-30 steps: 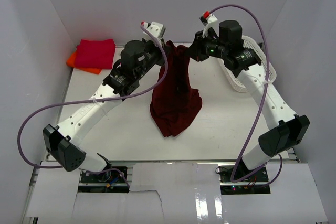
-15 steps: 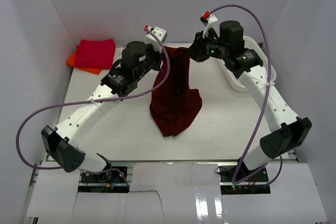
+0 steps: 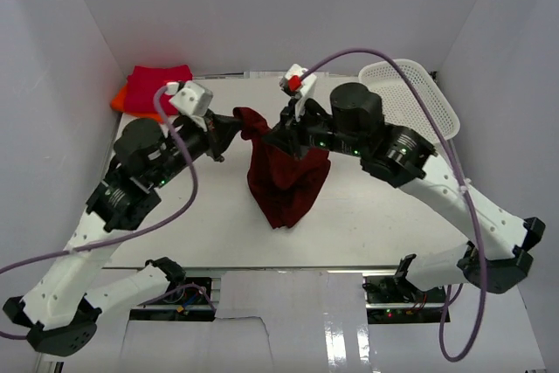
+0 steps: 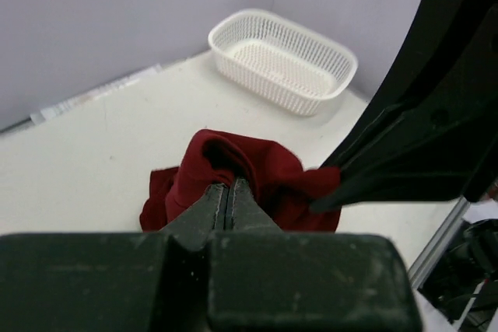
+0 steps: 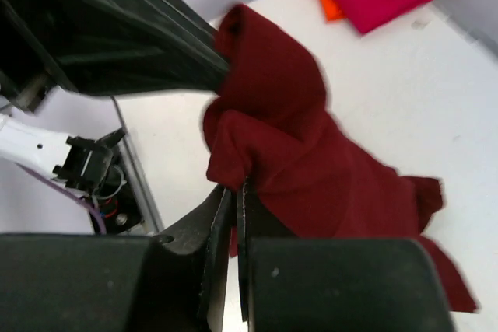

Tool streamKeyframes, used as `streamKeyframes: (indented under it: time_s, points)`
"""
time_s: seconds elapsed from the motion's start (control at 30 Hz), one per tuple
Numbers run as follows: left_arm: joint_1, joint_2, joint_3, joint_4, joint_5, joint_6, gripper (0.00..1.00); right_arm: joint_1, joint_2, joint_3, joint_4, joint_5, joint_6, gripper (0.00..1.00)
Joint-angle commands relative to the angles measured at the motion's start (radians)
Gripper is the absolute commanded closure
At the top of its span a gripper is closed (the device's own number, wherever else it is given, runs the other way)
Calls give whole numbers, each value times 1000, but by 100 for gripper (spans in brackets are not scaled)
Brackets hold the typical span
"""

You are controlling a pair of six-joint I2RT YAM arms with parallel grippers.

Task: Fold and stack the t-shirts
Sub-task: Flatten out the tshirt

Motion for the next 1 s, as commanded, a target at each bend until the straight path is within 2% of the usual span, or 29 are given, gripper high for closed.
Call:
streamKeyframes:
  time_s: [0.0, 0.07, 0.2, 0.27, 0.3, 0.37, 0.4, 0.53, 0.6, 0.67, 0.7, 0.8, 0.83, 0.9, 0.93, 0.97]
  points:
    - [-1, -119, 71, 17, 41, -15, 100, 37, -153, 11, 49, 219, -77, 92]
    - [-1, -164, 142, 17, -33, 8, 100, 39, -246, -4, 84, 311, -121, 92]
    - [-1, -220, 264, 23, -197, 72, 100, 39, -378, 49, 106, 397, -200, 92]
    - [0, -242, 286, 41, -228, 92, 100, 39, -461, 13, 144, 397, -227, 92]
    - [-1, -253, 271, 70, -233, 97, 100, 39, -492, -19, 215, 406, -255, 92]
    - [-1, -253, 233, 101, -263, 133, 100, 39, -530, -78, 276, 498, -286, 92]
    - [-1, -238, 207, 118, -275, 140, 100, 39, -517, -93, 285, 536, -301, 92]
    - [-1, -66, 83, 156, -247, 111, 100, 37, -281, -38, 206, 609, -337, 92]
    - [-1, -34, 12, 255, -189, 51, 100, 4, -218, -40, 198, 551, -307, 92]
    - [0, 43, -77, 314, -155, 26, 100, -68, -148, -67, 187, 384, -223, 92]
    - [2, 83, -89, 333, -123, 3, 100, -122, -124, -73, 179, 358, -205, 92]
    - [5, 216, -94, 360, -67, -38, 100, -159, -49, -119, 169, 385, -182, 82]
    - [11, 226, -109, 389, -31, -46, 100, -179, -49, -159, 170, 371, -168, 72]
    - [32, 259, -133, 464, -7, -60, 100, -287, -79, -205, 187, 264, -107, 62]
    - [41, 284, -123, 466, 25, -72, 100, -323, -99, -233, 202, 229, -94, 49]
    - [61, 311, -93, 460, 39, -77, 100, -385, -113, -288, 228, 204, -76, 42]
